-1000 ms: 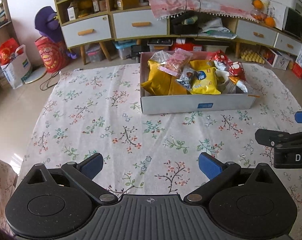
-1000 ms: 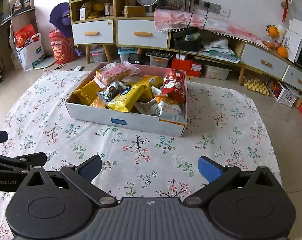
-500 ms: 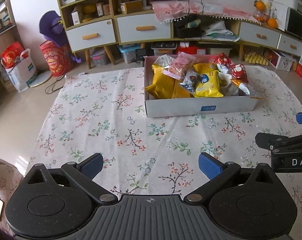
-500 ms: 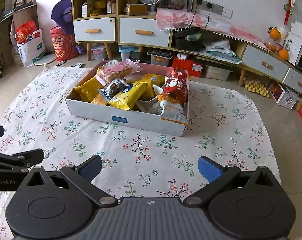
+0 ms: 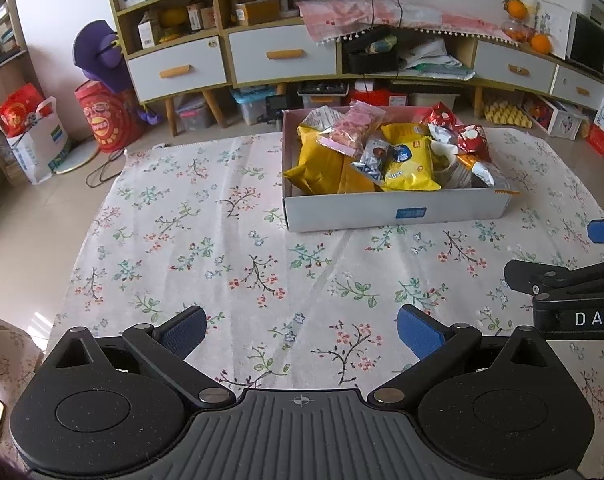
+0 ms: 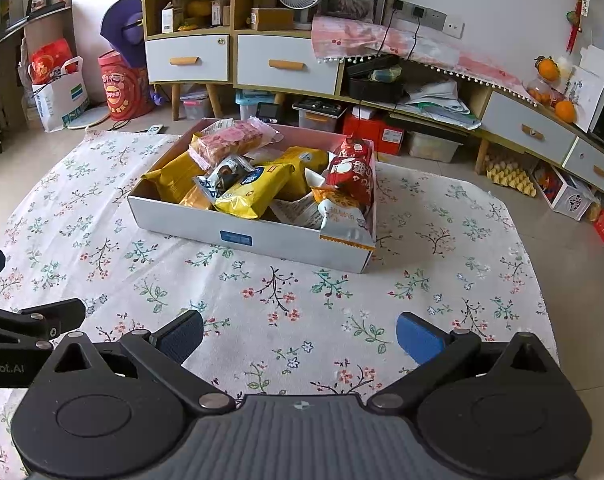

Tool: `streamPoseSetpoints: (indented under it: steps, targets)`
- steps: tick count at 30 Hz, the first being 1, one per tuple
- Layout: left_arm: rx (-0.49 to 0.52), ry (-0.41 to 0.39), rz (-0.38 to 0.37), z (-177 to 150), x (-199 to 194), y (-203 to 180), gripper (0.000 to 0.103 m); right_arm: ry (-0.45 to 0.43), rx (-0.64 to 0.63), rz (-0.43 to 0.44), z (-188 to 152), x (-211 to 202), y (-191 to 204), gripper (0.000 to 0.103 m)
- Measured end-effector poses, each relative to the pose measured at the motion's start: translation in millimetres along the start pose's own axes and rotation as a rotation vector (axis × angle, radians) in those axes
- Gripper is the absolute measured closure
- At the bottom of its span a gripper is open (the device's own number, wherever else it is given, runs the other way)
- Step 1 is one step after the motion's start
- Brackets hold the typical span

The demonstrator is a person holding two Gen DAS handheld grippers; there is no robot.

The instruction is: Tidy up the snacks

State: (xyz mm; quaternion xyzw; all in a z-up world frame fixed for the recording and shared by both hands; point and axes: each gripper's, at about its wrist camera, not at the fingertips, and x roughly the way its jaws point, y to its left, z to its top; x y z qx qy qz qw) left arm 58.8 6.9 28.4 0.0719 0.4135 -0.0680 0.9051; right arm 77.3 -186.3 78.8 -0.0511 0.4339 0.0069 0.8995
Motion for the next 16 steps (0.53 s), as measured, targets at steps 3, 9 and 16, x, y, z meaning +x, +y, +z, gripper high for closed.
streamPoseSetpoints:
  steps: [3, 9, 16]
  targets:
    - [-0.002, 0.001, -0.004, -0.4, -0.6, 0.1, 0.001, -0.002, -0.002, 0.000, 0.1, -1.0, 0.2, 0.018]
    - [0.001, 0.009, 0.002, -1.1, 1.3, -0.2, 0.001, -0.004, 0.002, -0.002, 0.2, -1.0, -0.6, 0.018]
    - [-0.006, 0.023, -0.023, -3.0, 6.3, -0.3, 0.001, -0.004, 0.006, -0.011, -0.6, 1.5, -0.7, 0.018]
